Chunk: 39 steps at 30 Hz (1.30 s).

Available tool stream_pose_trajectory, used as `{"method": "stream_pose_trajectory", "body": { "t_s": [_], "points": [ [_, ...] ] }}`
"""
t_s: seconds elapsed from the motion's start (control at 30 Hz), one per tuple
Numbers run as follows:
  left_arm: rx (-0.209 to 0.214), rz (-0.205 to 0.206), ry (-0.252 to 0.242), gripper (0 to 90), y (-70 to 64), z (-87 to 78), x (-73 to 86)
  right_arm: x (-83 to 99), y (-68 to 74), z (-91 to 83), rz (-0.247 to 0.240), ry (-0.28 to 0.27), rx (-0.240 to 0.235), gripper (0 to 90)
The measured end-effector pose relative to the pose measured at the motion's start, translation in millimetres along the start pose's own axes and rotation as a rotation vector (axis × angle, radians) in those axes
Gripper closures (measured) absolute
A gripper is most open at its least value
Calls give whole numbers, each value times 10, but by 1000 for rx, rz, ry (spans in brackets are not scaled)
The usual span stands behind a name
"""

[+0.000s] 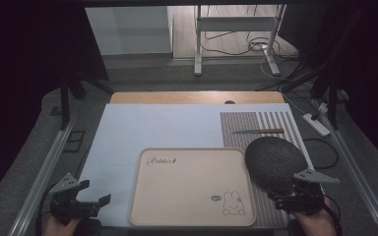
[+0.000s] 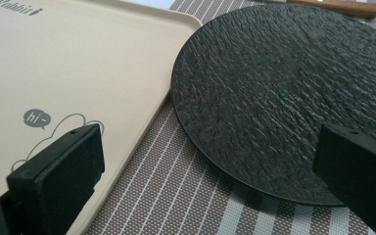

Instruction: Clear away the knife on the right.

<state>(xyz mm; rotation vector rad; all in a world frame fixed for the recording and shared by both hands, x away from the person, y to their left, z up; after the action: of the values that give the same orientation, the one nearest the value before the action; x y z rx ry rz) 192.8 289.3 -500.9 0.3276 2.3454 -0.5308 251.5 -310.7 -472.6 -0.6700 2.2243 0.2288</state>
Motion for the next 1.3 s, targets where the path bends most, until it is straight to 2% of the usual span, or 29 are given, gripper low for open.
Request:
{"method": "stream_pose_trajectory", "body": {
  "t_s": [0.33,0.43,0.6,0.87,1.03,1.3],
  "points": [
    [2,4,4,4,1,6,-6,1,35,32,-60,52,9,0],
    [1,8,8,4,-5,15,-16,7,55,54,-87,79,-8,0],
    [3,11,12,4,-6,29,-28,11,64,60,-97,87,-14,0],
    [6,-1,7,3,8,16,-15,-2,61,57,-90,80,-27,0],
    [0,7,15,3,6,26,-17,-9,64,52,-94,74,-40,0],
    [-4,-1,18,3,10,30,-17,-108,33,39,-104,23,-42,0]
  ]
}}
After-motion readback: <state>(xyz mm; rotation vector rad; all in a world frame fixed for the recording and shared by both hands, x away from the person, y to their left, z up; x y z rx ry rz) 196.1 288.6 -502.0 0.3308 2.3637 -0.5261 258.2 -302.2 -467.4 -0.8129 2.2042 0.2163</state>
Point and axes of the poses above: each handheld gripper's, and its own axes: z roughly forward along the jaws, x roughly out of its underside, y roughly to its left, the point moved 2 cm from there along z, roughly forward along the jaws, and after that the axes turned 7 degrees about -z, right-handed, at the moved point
